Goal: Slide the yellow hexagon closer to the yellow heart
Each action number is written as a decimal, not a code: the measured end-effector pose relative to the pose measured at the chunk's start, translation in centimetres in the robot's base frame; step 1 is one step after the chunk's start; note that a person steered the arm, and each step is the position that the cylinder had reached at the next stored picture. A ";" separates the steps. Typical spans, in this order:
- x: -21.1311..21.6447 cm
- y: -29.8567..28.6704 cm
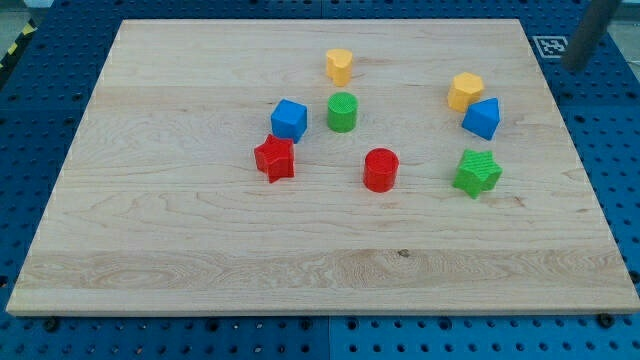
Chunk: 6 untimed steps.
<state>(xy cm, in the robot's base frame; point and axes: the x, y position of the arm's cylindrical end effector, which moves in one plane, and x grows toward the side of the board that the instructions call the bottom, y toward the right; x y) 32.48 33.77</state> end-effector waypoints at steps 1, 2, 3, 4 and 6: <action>4.5 0.0; 4.8 -1.1; 5.1 -8.7; 5.1 -10.9; 3.3 -16.6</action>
